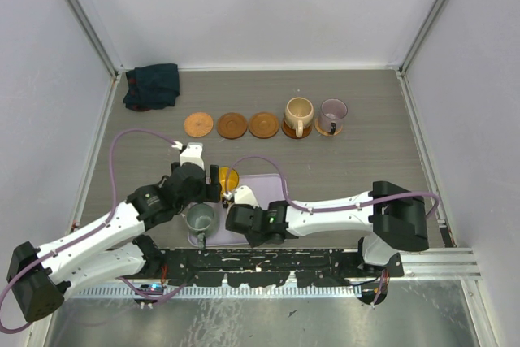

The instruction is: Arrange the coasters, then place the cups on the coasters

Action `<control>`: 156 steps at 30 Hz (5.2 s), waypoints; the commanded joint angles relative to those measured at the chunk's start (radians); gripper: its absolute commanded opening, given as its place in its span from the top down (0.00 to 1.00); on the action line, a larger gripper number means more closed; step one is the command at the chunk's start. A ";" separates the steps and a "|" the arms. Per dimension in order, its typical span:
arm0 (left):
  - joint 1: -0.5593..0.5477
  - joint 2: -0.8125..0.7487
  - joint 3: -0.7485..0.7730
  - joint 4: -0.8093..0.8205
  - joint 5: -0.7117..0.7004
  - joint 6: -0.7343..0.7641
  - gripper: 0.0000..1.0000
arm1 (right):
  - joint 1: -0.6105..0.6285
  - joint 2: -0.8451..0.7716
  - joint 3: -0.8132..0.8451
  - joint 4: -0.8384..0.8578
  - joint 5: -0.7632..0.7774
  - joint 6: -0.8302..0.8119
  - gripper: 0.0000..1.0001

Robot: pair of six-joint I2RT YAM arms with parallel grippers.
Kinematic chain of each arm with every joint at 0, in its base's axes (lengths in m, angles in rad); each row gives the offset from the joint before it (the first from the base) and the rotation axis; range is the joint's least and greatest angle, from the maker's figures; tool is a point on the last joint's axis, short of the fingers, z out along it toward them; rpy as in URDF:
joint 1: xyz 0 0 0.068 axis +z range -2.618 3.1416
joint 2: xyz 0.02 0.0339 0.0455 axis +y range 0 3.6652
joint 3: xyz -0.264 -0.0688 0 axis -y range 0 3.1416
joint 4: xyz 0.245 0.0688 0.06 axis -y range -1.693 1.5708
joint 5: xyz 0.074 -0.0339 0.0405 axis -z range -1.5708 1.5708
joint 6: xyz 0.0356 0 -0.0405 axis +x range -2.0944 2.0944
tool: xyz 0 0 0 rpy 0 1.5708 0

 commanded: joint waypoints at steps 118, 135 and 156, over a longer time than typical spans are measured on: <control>0.003 0.006 -0.022 0.136 -0.002 0.037 0.19 | -0.754 0.388 0.502 0.274 0.007 -0.382 0.78; 0.004 -0.012 -0.025 0.128 -0.002 0.038 0.19 | -0.739 0.382 0.498 0.269 0.010 -0.381 0.16; 0.003 -0.002 -0.023 0.128 0.131 0.047 0.09 | -0.661 0.032 0.290 0.313 0.165 -0.312 0.06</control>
